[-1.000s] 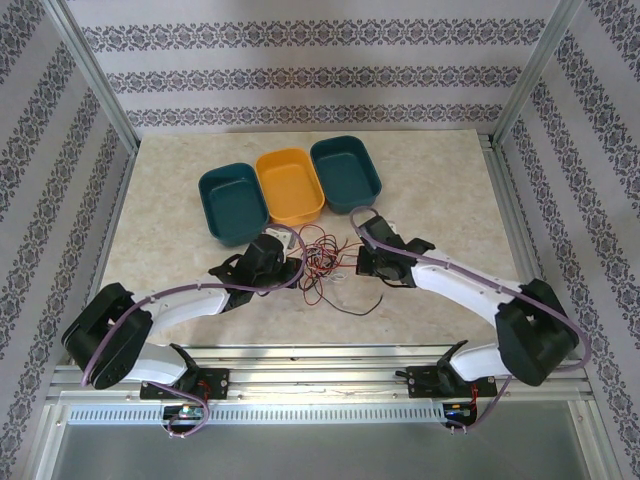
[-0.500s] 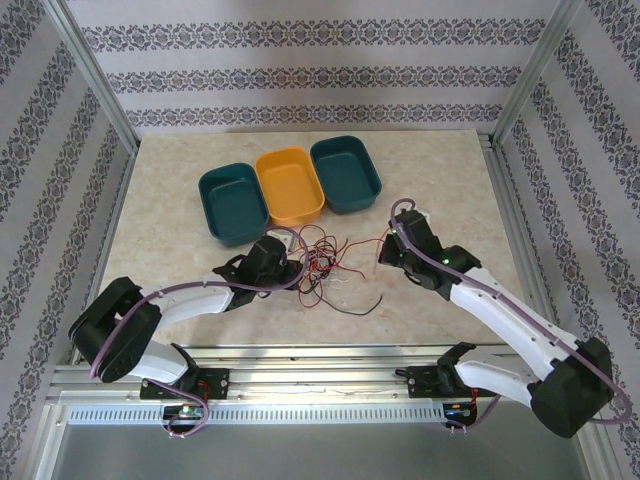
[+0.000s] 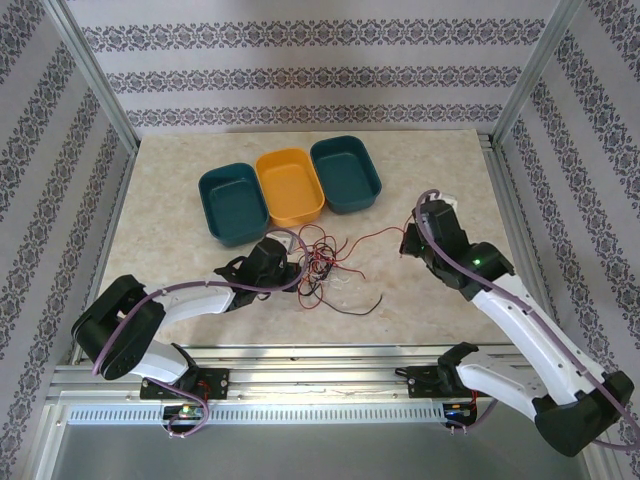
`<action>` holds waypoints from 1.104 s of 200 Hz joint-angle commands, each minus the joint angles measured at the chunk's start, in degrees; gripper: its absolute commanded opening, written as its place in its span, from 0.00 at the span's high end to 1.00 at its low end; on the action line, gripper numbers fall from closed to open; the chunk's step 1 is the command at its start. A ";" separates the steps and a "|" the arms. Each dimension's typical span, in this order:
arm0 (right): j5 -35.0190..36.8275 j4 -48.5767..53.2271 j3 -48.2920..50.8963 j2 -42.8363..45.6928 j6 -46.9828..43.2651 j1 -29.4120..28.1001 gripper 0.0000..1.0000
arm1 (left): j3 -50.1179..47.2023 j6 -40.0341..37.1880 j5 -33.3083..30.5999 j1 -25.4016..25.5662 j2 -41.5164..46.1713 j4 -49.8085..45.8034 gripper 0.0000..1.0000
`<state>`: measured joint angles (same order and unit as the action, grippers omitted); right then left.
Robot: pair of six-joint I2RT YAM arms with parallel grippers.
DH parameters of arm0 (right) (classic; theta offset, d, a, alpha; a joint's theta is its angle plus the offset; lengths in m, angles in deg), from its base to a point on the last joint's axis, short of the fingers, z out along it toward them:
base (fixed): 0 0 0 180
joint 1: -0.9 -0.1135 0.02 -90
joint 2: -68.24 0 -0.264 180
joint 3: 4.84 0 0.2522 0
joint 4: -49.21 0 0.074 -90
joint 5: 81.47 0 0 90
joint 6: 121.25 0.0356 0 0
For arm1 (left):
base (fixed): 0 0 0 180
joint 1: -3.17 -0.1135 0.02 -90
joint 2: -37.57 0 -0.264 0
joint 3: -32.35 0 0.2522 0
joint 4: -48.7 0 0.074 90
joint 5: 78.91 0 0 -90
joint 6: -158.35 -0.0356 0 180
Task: Untangle the cables
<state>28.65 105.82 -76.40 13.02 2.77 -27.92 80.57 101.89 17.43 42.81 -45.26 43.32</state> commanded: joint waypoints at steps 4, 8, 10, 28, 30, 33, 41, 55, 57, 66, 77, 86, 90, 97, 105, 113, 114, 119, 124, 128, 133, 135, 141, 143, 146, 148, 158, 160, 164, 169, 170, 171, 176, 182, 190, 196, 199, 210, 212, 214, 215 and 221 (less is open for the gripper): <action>5.59 5.40 -4.27 1.89 -3.40 0.86 1.00 | -0.92 1.24 -0.94 -0.44 0.10 0.03 1.00; 5.98 5.67 -4.68 2.17 -3.71 0.95 1.00 | -0.96 1.33 -1.00 -0.44 0.11 0.10 1.00; 6.12 5.80 -4.80 2.32 -3.81 1.02 1.00 | -0.97 1.35 -1.06 -0.46 0.12 0.11 1.00; 7.20 6.65 -6.59 3.48 -5.04 1.61 1.00 | -1.15 1.44 -0.99 -0.44 0.27 0.23 1.00; 7.28 6.70 -6.79 3.57 -5.20 1.69 1.00 | -1.17 1.40 -0.99 -0.44 0.22 0.23 1.00; 7.31 6.85 -7.14 3.74 -5.39 1.74 1.00 | -1.17 1.39 -0.98 -0.44 0.21 0.23 1.00; 7.53 7.07 -7.81 4.21 -5.99 2.07 1.00 | -1.19 1.44 -0.98 -0.44 0.28 0.23 1.00; 7.70 7.58 -9.16 4.66 -6.67 2.43 1.00 | -1.15 1.44 -1.00 -0.44 0.26 0.23 1.00; 7.60 7.57 -9.32 4.68 -6.79 2.45 1.00 | -1.21 1.44 -1.04 -0.44 0.27 0.23 1.00; 7.48 7.67 -10.17 4.77 -7.36 2.54 1.00 | -1.14 1.41 -0.92 -0.44 0.29 0.25 1.00; 7.54 8.02 -11.65 4.53 -8.06 2.63 1.00 | -1.08 1.37 -0.98 -0.44 0.16 0.24 1.00; 7.64 8.44 -13.00 4.19 -8.67 2.62 1.00 | -1.06 1.44 -0.98 -0.44 0.18 0.32 1.00; 7.81 8.57 -13.61 4.03 -8.94 2.63 1.00 | -1.11 1.44 -0.94 -0.44 0.13 0.32 1.00; 7.88 8.69 -14.72 3.74 -9.41 2.65 1.00 | -1.12 1.44 -0.96 -0.42 0.12 0.32 1.00; 8.00 8.74 -15.95 3.42 -10.00 2.63 1.00 | -1.08 1.53 -0.94 -0.44 0.12 0.40 1.00; 8.05 8.65 -17.18 3.13 -10.57 2.62 1.00 | -1.06 1.48 -0.89 -0.43 0.11 0.49 1.00; 8.07 8.65 -17.35 3.07 -10.65 2.62 1.00 | -1.06 1.46 -0.89 -0.43 0.07 0.49 1.00; 8.18 8.57 -18.14 2.80 -11.08 2.60 1.00 | -1.10 1.49 -0.89 -0.44 0.04 0.51 1.00; 8.27 8.48 -18.93 2.65 -11.44 2.62 1.00 | -1.14 1.53 -0.90 -0.44 0.03 0.50 1.00; 8.40 8.41 -19.48 2.43 -11.67 2.63 1.00 | -1.13 1.53 -0.81 -0.44 -0.03 0.55 1.00; 8.38 8.14 -20.06 2.18 -11.93 2.63 1.00 | -1.10 1.52 -0.74 -0.44 -0.03 0.59 1.00; 8.32 7.95 -20.27 2.10 -12.04 2.63 1.00 | -1.09 1.53 -0.68 -0.44 0.02 0.58 1.00; 7.97 7.44 -20.78 1.84 -12.23 2.63 1.00 | -1.07 1.53 -0.57 -0.44 0.00 0.58 1.00; 7.84 7.27 -20.95 1.71 -12.34 2.63 1.00 | -1.06 1.53 -0.58 -0.44 -0.02 0.65 1.00; 7.45 6.93 -21.14 1.46 -12.44 2.63 1.00 | -1.03 1.52 -0.51 -0.44 -0.02 0.71 1.00; 7.34 6.73 -21.19 1.33 -12.52 2.63 1.00 | -0.98 1.46 -0.43 -0.44 0.02 0.75 1.00; 6.15 5.75 -21.72 0.13 -12.91 2.58 1.00 | -0.93 1.53 -0.24 -0.44 0.03 0.93 1.00; 5.87 5.58 -21.91 -0.12 -12.97 2.62 1.00 | -0.90 1.60 -0.21 -0.48 -0.01 0.93 0.99; 5.46 5.28 -22.27 -0.77 -13.08 2.63 1.00 | -0.87 1.61 -0.04 -0.40 0.05 0.98 0.96; 4.89 4.89 -22.73 -1.70 -13.25 2.63 1.00 | -0.81 1.61 0.03 -0.44 0.09 1.02 0.93; 4.82 4.88 -22.85 -1.94 -13.31 2.63 1.00 | -0.76 1.57 0.14 -0.44 0.11 1.07 0.92; 4.70 4.84 -22.96 -2.14 -13.34 2.63 1.00 | -0.78 1.55 0.15 -0.44 0.11 1.13 0.91; 4.13 4.45 -23.55 -3.18 -13.57 2.63 1.00 | -0.73 1.57 0.20 -0.44 0.23 1.21 0.89; 3.36 3.97 -24.30 -4.56 -13.91 2.63 1.00 | -0.62 1.62 0.28 -0.44 0.44 1.20 0.85; 2.56 3.26 -25.54 -6.46 -14.51 2.63 1.00 | -0.59 1.66 0.39 -0.44 0.73 1.22 0.82; 2.07 2.61 -26.56 -7.89 -14.94 2.67 1.00 | -0.54 1.70 0.34 -0.44 0.99 1.26 0.80; 1.79 2.25 -27.14 -8.70 -15.16 2.65 1.00 | -0.50 1.77 0.26 -0.44 1.21 1.13 0.80; 1.03 0.96 -29.32 -11.42 -16.34 2.67 1.00 | -0.33 1.79 -0.21 -0.44 1.86 0.30 0.80; 0.92 0.73 -29.77 -11.93 -16.50 2.70 1.00 | -0.35 1.77 -0.40 -0.39 2.03 0.01 0.80; 0.72 0.43 -30.21 -12.46 -16.74 2.71 1.00 | -0.29 1.79 -0.49 -0.43 2.20 -0.29 0.79; 0.67 0.28 -30.41 -12.76 -16.90 2.71 1.00 | -0.28 1.79 -0.56 -0.43 2.26 -0.42 0.79; 0.32 -0.47 -31.79 -14.31 -17.48 2.71 1.00 | -0.03 1.79 -1.11 -0.44 2.74 -1.30 0.78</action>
<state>31.60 109.95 -103.41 3.16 -11.16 -25.82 79.82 103.33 17.26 42.81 -45.00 43.32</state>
